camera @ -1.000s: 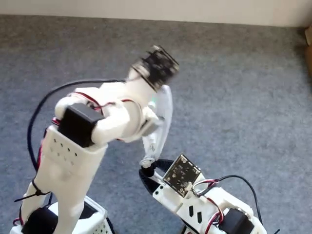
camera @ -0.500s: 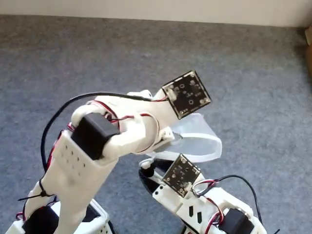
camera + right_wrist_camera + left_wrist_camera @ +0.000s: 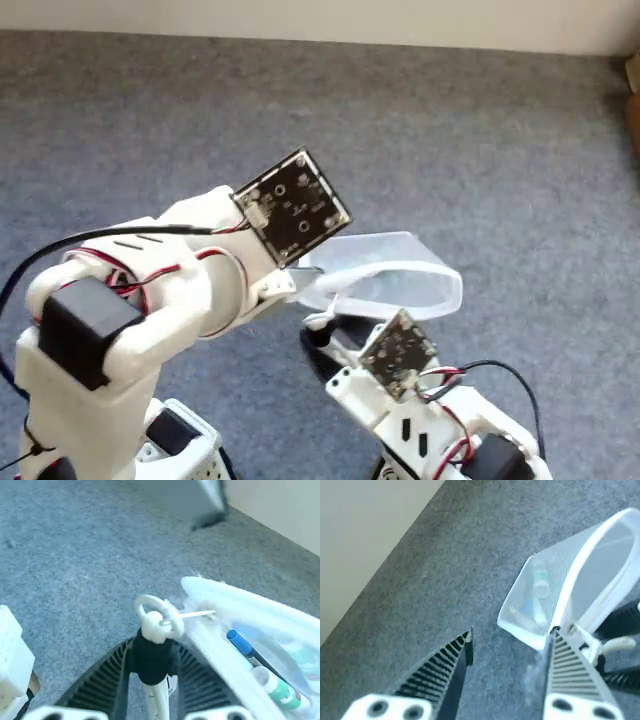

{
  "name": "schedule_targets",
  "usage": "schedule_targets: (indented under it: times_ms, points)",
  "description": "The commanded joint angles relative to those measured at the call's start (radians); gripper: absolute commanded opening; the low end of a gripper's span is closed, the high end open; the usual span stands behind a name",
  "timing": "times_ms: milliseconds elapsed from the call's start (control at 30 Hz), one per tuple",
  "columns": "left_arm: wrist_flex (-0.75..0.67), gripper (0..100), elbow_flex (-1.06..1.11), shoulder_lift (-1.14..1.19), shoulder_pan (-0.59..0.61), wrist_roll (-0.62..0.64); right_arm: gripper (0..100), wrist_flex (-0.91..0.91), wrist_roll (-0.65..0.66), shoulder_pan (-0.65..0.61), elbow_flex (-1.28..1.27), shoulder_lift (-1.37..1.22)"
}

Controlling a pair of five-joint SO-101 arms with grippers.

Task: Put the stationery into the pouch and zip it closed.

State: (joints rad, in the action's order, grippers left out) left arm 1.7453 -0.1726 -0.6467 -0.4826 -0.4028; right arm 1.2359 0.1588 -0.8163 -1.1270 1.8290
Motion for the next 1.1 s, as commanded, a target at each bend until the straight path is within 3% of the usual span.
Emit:
schedule_targets:
  times_ms: [0,433,633,1067]
  points:
    - [0.008,23,0.076,-0.064,0.01,-0.086,0.5,0.05,0.011,0.039,0.113,0.008]
    - [-0.124,24,0.46,-0.285,0.004,-0.166,0.5,0.119,0.011,0.044,0.205,0.008]
    - [-0.173,24,0.522,-0.303,-0.062,-0.164,0.5,0.114,0.012,0.202,0.205,0.008]
    - [-0.483,24,0.728,-0.303,-0.071,-0.163,0.5,0.114,0.012,0.226,0.196,0.008]
